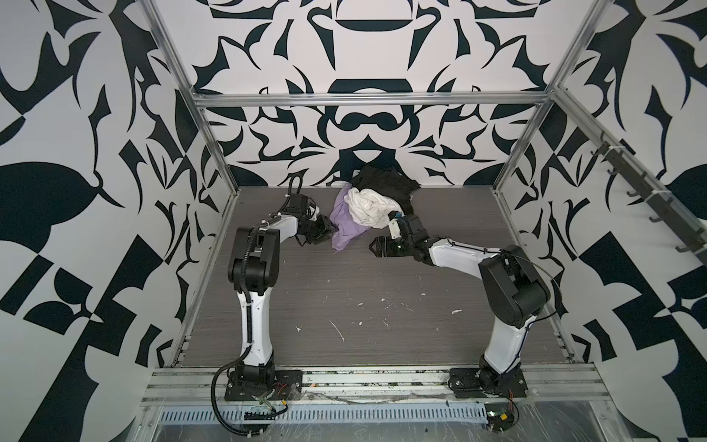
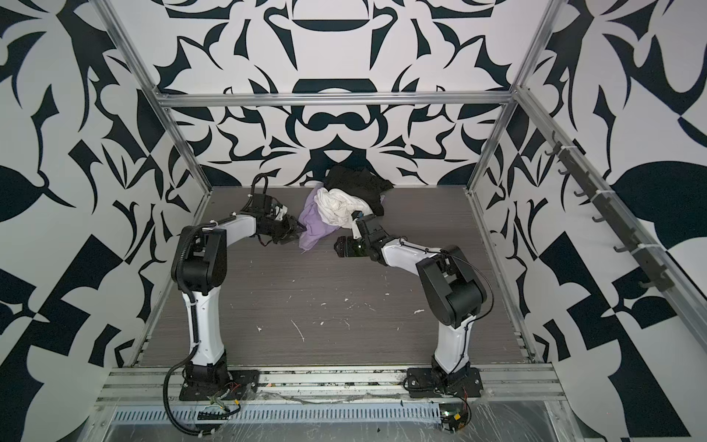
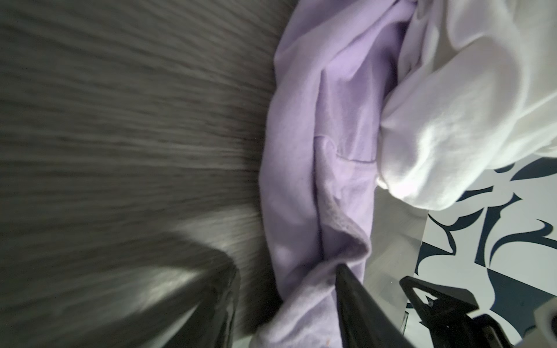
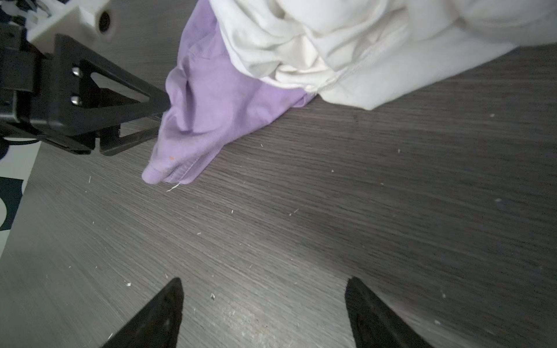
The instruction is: Pick out a specific cloth from the pile
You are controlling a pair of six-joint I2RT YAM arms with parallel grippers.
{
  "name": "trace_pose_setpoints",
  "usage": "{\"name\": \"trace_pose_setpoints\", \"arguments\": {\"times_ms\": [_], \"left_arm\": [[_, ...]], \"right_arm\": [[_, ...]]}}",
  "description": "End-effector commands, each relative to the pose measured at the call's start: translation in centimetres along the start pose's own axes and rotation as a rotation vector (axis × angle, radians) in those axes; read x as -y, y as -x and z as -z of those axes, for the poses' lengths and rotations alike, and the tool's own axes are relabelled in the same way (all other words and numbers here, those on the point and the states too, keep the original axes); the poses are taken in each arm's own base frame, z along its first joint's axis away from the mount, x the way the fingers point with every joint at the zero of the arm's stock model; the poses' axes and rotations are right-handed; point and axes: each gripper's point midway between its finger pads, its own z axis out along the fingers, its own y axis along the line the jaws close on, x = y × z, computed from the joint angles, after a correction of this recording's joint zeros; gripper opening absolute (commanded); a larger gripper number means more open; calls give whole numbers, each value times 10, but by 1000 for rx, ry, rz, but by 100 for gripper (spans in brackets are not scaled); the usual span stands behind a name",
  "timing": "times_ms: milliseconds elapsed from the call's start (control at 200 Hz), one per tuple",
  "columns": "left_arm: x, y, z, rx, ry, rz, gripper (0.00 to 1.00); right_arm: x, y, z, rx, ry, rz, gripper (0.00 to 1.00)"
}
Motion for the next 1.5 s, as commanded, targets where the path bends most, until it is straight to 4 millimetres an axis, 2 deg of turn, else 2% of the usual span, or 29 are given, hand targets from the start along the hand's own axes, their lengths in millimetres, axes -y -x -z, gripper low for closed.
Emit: {"name": "trace_pose_setpoints", "arguments": {"times_ms": [0,175,335,420,530,660,785,870,985,1155,1495], "left_arm": [[11,3,-9,-15,-50,14,54],[27,3,-9,-6,-77,-16,58],[28,5,-16,-12,-80,0,63],[26,4,-20,-17,-77,11,62],[22,4,-22,-24,-71,28,55],[20,2,-23,-35,-62,45,41],[29,0,-18,-32,-70,36,30],[33,2,-13,-21,-66,30,19],[40,3,-7,-10,-71,19,10],[51,2,-3,-3,-79,2,5],[71,0,6,5,-96,-28,4]], "right_arm": [[-17,18,15,65,38,23,86],[-17,19,15,67,38,24,86],[-18,19,15,66,41,23,86],[-17,19,17,68,40,25,86],[-17,17,19,70,34,28,86],[-16,17,21,75,32,30,86],[-17,18,22,77,33,31,86],[-18,19,23,82,35,32,86],[-18,20,23,83,36,32,86],[-19,21,25,87,38,29,86],[-22,25,29,99,43,29,86]]}}
